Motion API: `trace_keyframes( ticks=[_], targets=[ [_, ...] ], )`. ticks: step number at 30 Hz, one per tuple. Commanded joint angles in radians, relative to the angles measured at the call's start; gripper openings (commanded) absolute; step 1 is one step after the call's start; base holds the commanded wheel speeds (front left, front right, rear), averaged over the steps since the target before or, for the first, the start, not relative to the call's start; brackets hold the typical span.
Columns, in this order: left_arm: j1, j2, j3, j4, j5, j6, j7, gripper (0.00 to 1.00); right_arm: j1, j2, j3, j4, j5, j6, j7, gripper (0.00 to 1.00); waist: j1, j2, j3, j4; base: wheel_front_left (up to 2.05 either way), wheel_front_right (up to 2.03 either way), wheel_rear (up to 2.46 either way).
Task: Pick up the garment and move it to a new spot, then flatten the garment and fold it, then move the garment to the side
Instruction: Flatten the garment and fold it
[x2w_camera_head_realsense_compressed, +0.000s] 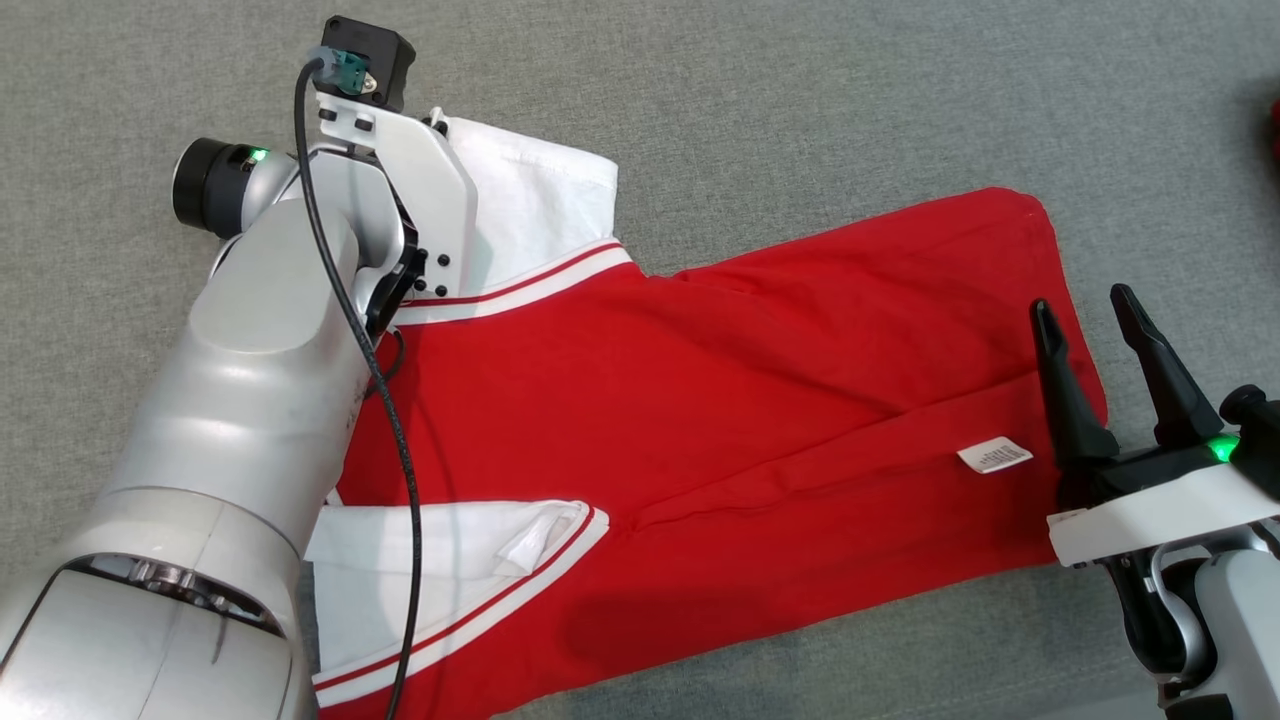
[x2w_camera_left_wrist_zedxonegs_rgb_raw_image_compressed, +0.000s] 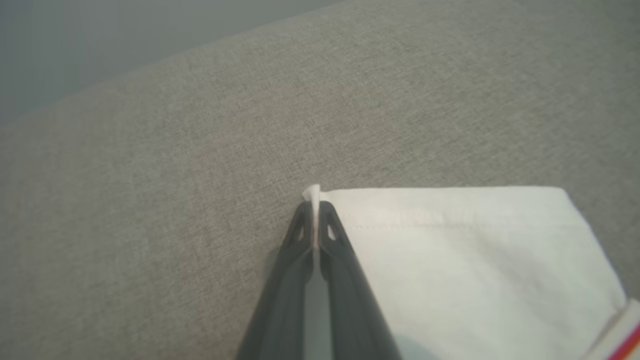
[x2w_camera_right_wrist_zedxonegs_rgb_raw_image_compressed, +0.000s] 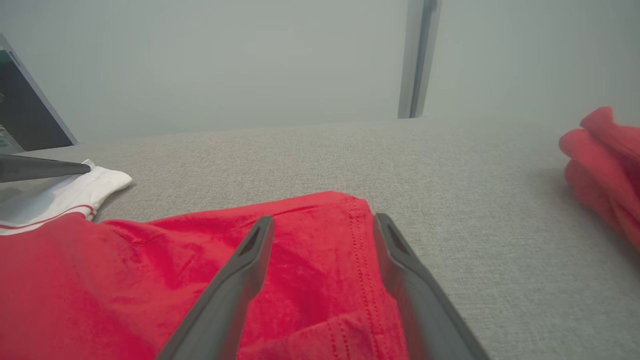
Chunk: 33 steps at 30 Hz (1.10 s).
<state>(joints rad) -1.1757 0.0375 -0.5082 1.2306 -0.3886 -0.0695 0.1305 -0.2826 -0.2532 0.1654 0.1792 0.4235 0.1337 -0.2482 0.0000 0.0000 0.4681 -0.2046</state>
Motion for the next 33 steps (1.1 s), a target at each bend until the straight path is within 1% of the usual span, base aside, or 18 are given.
trace_keyframes(
  ticks=[1,4,6,8,9,12,13,19,22,27,28,29,30,31,33],
  targets=[
    [-0.041,0.021,0.004,-0.017,-0.009,-0.004,-0.015,0.00,-0.013,-0.011,0.006,-0.020,-0.001,-0.003,-0.014,1.00,0.0000,0.0000,0.002,0.003,0.00,0.00,0.00],
    [-0.062,0.023,0.001,-0.025,-0.007,0.003,-0.057,0.00,-0.033,-0.009,0.002,-0.001,0.003,-0.003,-0.014,1.00,0.0000,0.0000,0.007,0.008,0.00,0.00,0.00],
    [-0.079,0.029,0.007,-0.029,-0.012,0.006,-0.086,0.00,-0.055,-0.013,0.010,0.034,0.020,-0.003,-0.014,1.00,0.0000,0.0000,0.010,0.012,0.00,0.00,0.00],
    [-0.094,0.029,0.026,-0.035,-0.033,0.001,-0.111,0.00,-0.088,-0.034,0.040,0.079,0.045,-0.003,-0.013,1.00,0.0000,0.0000,0.013,0.017,0.00,0.00,0.00],
    [-0.101,0.030,0.031,-0.037,-0.040,-0.003,-0.121,0.00,-0.109,-0.045,0.059,0.096,0.075,-0.003,-0.006,1.00,0.0000,0.0000,0.016,0.020,0.00,0.00,0.00],
    [-0.119,0.032,0.042,-0.037,-0.057,-0.014,-0.141,0.00,-0.179,-0.103,0.118,0.131,0.164,-0.003,0.050,1.00,0.0000,0.0000,0.022,0.028,0.00,0.00,0.00],
    [-0.119,0.032,0.042,-0.037,-0.057,-0.014,-0.141,0.00,-0.179,-0.103,0.118,0.131,0.164,-0.003,0.050,1.00,0.0000,0.0000,0.022,0.028,0.00,0.00,0.00],
    [-0.137,0.032,0.039,-0.024,-0.071,-0.029,-0.149,0.00,-0.308,-0.212,0.209,0.183,0.401,-0.003,0.221,1.00,0.0000,0.0000,0.031,0.047,0.00,0.00,0.00],
    [-0.143,0.027,0.031,-0.021,-0.075,-0.034,-0.153,0.00,-0.350,-0.257,0.244,0.218,0.481,-0.003,0.300,1.00,0.0000,0.0000,0.035,0.062,0.00,0.00,0.00],
    [-0.145,0.020,0.021,-0.018,-0.088,-0.040,-0.161,0.00,-0.383,-0.294,0.291,0.245,0.569,-0.003,0.353,0.99,0.0000,0.0000,0.037,0.079,0.00,0.00,0.00],
    [-0.145,0.020,0.019,-0.018,-0.090,-0.041,-0.162,0.00,-0.386,-0.298,0.300,0.251,0.579,-0.003,0.357,0.92,0.0000,0.0000,0.036,0.081,0.00,0.00,0.00],
    [-0.146,0.019,0.017,-0.017,-0.092,-0.042,-0.164,0.00,-0.387,-0.301,0.307,0.261,0.588,-0.003,0.361,0.80,0.0000,0.0000,0.036,0.083,0.00,0.00,0.00],
    [-0.147,0.019,0.016,-0.016,-0.093,-0.042,-0.166,0.00,-0.388,-0.304,0.315,0.271,0.592,-0.003,0.366,0.64,0.0000,0.0000,0.035,0.085,0.00,0.00,0.00],
    [-0.149,0.018,0.014,-0.015,-0.095,-0.043,-0.167,0.00,-0.389,-0.307,0.323,0.279,0.592,-0.003,0.368,0.62,0.0000,0.0000,0.035,0.087,0.00,0.00,0.00],
    [-0.150,0.017,0.011,-0.012,-0.098,-0.044,-0.170,0.00,-0.386,-0.308,0.330,0.289,0.600,-0.003,0.367,0.73,0.0000,0.0000,0.032,0.089,0.00,0.00,0.00]
  ],
)
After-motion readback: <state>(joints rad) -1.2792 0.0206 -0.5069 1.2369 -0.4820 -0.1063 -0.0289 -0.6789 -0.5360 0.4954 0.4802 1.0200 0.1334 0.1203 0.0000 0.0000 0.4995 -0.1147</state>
